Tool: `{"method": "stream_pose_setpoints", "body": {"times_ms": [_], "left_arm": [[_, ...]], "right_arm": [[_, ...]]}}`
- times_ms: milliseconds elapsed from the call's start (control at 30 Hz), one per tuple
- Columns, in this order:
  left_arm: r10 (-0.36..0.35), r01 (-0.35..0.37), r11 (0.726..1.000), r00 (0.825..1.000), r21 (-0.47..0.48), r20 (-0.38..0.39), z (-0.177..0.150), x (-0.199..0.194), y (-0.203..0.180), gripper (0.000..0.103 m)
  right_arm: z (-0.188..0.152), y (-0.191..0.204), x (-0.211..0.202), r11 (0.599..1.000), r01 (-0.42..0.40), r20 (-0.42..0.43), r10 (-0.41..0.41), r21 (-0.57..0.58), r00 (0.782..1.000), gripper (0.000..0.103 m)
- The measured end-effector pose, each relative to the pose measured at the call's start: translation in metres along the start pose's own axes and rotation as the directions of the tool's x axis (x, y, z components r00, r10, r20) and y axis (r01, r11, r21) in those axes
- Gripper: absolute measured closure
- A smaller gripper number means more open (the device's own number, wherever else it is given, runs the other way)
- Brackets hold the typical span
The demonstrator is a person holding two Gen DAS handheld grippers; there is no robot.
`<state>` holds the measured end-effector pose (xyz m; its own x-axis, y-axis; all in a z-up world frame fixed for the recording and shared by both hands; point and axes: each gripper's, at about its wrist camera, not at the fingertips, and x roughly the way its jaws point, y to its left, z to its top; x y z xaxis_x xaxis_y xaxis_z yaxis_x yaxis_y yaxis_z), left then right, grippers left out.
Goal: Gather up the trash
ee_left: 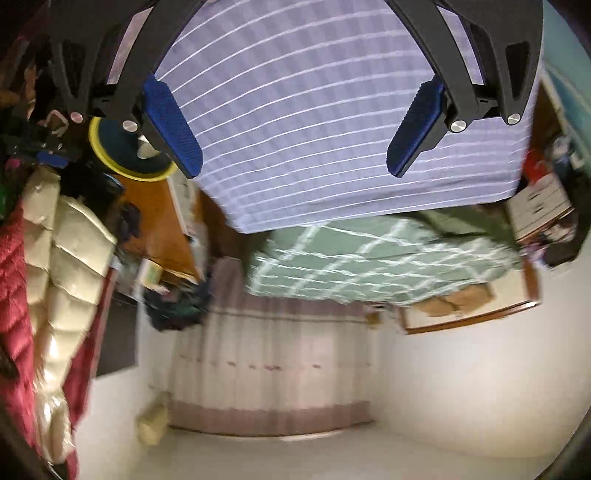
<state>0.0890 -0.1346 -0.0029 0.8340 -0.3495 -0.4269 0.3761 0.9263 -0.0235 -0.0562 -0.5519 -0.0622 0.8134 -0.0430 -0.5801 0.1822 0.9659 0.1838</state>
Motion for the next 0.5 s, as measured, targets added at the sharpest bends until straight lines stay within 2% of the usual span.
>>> {"method": "stream_pose_setpoints", "body": {"times_ms": [200,333,500], "left_arm": [[0.125,-0.122,0.989,0.991,-0.077,0.039,-0.026,-0.065,0.051,0.005],[0.14,-0.129,0.978,0.989,-0.161,0.057,-0.041,-0.098,0.073,0.005],[0.154,-0.142,0.972,0.987,-0.184,0.05,-0.058,-0.121,0.082,0.005]], "right_arm": [[0.0,0.047,-0.02,0.996,-0.004,0.056,0.009,-0.091,0.998,0.03],[-0.004,0.068,-0.04,0.993,0.028,0.111,-0.014,-0.119,0.994,0.026],[-0.009,0.081,-0.051,0.992,0.019,0.113,-0.005,-0.128,0.994,0.025]]}}
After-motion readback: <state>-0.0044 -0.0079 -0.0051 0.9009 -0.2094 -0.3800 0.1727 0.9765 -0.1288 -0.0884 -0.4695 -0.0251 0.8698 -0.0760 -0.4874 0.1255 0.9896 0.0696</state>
